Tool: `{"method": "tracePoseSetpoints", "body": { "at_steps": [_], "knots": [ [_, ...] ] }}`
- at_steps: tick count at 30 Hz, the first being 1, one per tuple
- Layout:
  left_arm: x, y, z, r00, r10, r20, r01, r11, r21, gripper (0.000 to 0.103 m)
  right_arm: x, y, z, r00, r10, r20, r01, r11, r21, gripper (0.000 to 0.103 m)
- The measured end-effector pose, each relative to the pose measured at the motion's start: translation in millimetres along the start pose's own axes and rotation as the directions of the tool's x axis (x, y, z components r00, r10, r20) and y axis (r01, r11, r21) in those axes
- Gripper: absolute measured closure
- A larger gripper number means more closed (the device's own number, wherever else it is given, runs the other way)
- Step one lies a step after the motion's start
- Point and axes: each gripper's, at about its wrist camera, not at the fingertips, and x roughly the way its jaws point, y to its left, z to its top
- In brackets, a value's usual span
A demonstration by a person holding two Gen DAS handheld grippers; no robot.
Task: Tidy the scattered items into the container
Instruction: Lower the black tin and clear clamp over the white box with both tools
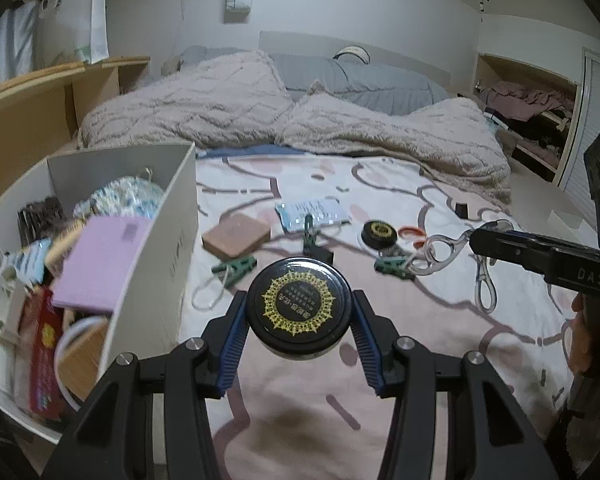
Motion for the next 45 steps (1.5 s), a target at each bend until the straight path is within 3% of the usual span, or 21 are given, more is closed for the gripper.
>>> {"method": "tracePoseSetpoints", "body": {
  "at_steps": [16,23,35,39,45],
  "knots": [
    [-27,32,60,0.993,0.037,0.116,-0.026,0.995,-0.096,0.053,-12,21,40,0.991,0.049,0.122,-0.051,0.998,0.019,0.058],
    [-42,72,59,0.983,0.135,0.126,-0.117,0.983,-0.142,0.053,-4,38,52,0.986,0.091,0.140,-0.099,0.994,0.051,0.058],
    [-74,153,49,0.947,0.295,0.124,-0.252,0.926,-0.280,0.053,22,100,72,0.983,0.141,0.117,-0.141,0.990,-0.001,0.057],
    [-76,174,42,0.927,0.362,0.095,-0.317,0.896,-0.312,0.053,30,118,73,0.985,0.143,0.099,-0.141,0.990,-0.030,0.057],
    [-75,203,30,0.918,0.395,0.041,-0.353,0.860,-0.369,0.053,44,143,72,0.987,0.147,0.065,-0.143,0.987,-0.069,0.057]
  ]
}}
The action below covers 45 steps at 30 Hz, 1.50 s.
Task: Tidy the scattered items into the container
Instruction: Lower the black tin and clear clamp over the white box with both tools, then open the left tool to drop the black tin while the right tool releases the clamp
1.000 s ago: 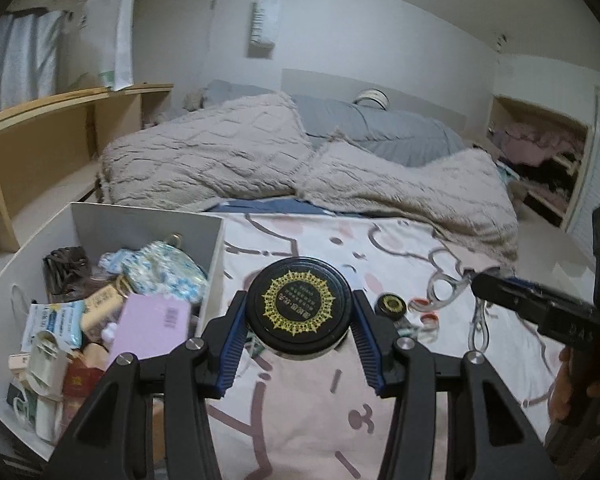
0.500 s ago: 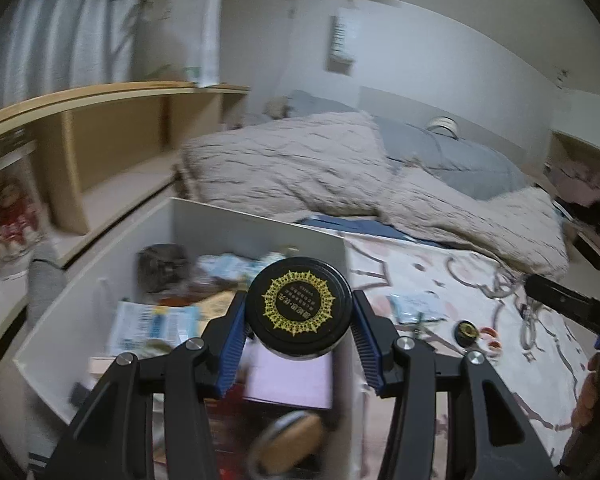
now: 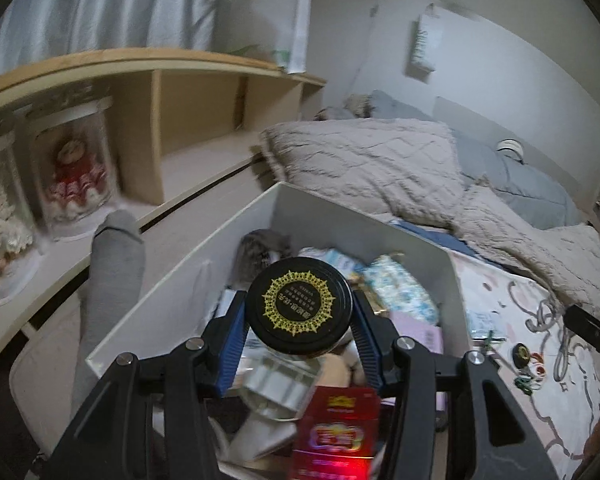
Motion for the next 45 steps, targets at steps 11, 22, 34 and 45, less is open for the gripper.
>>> {"method": "tracePoseSetpoints", "body": {
  "at_steps": [11,22,34,45],
  "knots": [
    [21,28,-13,0.992,0.105,-0.065,-0.106,0.994,-0.006,0.053,38,35,1,0.997,0.013,-0.073,-0.016,0.999,-0.047,0.057],
    [19,21,-19,0.989,0.133,-0.058,-0.133,0.991,0.004,0.030,84,63,12,0.988,-0.007,-0.154,-0.005,0.997,-0.072,0.057],
    [14,26,-19,0.996,0.058,-0.068,-0.061,0.997,-0.041,0.030,153,83,36,0.958,-0.024,-0.285,0.019,1.000,-0.020,0.058],
    [7,26,-14,0.998,0.016,-0.054,-0.019,0.998,-0.060,0.030,214,114,50,0.927,-0.165,-0.336,0.095,0.972,-0.217,0.058]
  ]
}}
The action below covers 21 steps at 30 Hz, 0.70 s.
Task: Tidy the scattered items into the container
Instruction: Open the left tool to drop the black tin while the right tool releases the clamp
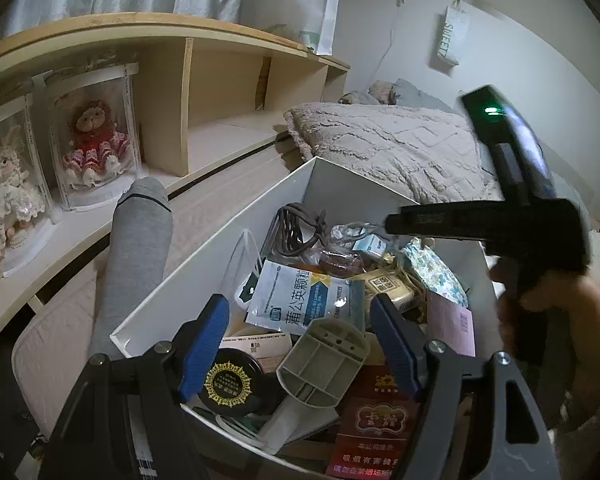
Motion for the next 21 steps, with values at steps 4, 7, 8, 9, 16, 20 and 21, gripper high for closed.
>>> {"method": "tracePoseSetpoints", "body": {
  "at_steps": [4,7,8,9,16,20,21],
  "knots": [
    [2,0,-1,1.000,0.008,-0.008,-0.008,1.000,0.002,0.030,20,10,10,0.999,-0.039,-0.034,0.037,0.997,-0.062,0.058],
    [3,-3,0,1.000,0.006,-0.009,-0.005,1.000,0.013,0.030,28,12,15,0.998,-0.041,-0.039,0.038,0.997,-0.072,0.058],
    [3,-3,-1,1.000,0.005,-0.007,-0.005,1.000,0.016,0.030,27,12,16,0.998,-0.054,-0.023,0.053,0.996,-0.066,0.057],
    [3,-4,-1,1.000,0.006,-0.006,-0.006,1.000,0.018,0.030,26,11,16,0.998,-0.067,-0.003,0.066,0.996,-0.057,0.055],
    [1,-3,-2,1.000,0.003,-0.003,-0.003,1.000,0.012,0.026,-3,-9,12,0.994,0.007,0.113,-0.011,0.999,0.036,0.019],
    [1,-3,-2,1.000,0.001,-0.003,-0.001,1.000,0.012,0.026,-20,-15,4,0.989,0.034,0.142,-0.037,0.999,0.013,0.019],
    [1,-4,-2,1.000,-0.001,-0.004,0.001,1.000,0.014,0.026,-24,-17,1,0.987,0.037,0.154,-0.038,0.999,0.004,0.019]
  ]
}}
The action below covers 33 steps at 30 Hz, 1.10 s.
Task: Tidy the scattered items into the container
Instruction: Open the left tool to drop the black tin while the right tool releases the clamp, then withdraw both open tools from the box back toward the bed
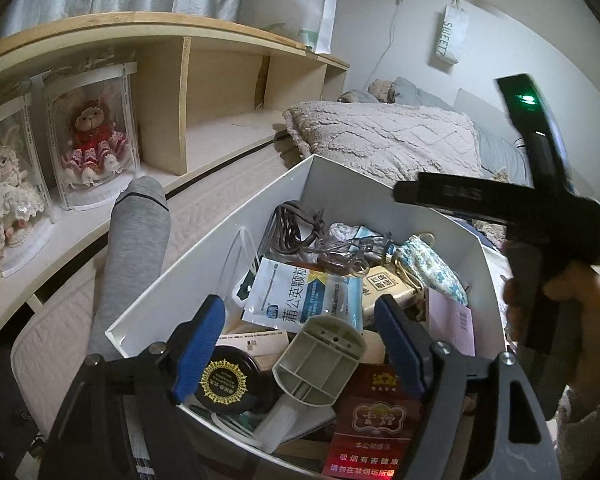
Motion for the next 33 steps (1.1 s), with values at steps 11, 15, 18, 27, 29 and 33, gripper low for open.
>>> {"method": "tracePoseSetpoints", "body": {
  "at_steps": [11,15,18,27,29,33],
  "knots": [
    [-4,-15,-4,1.000,0.003,0.008,-0.003,0.998,0.059,0.026,-61,-22,-35,0.994,0.052,0.098,-0.045,0.996,-0.075,0.009],
    [-4,-22,-7,1.000,0.008,0.005,-0.008,0.997,0.080,0.026,-80,-35,-52,0.989,0.048,0.137,-0.037,0.996,-0.084,0.009],
    [-4,-28,-10,1.000,0.007,0.000,-0.007,0.995,0.098,0.026,-94,-46,-64,0.986,0.056,0.160,-0.045,0.996,-0.071,0.005],
    [-5,-46,-19,1.000,-0.007,-0.004,0.008,0.990,0.141,0.026,-129,-71,-93,0.978,0.062,0.197,-0.053,0.997,-0.052,0.000],
    [-6,-50,-21,1.000,-0.009,-0.005,0.009,0.989,0.150,0.025,-137,-78,-100,0.977,0.064,0.204,-0.057,0.998,-0.038,0.000],
    [-8,-58,-25,1.000,-0.009,0.000,0.009,0.985,0.172,0.018,-153,-90,-114,0.973,0.060,0.222,-0.057,0.998,-0.019,0.000]
  ]
}}
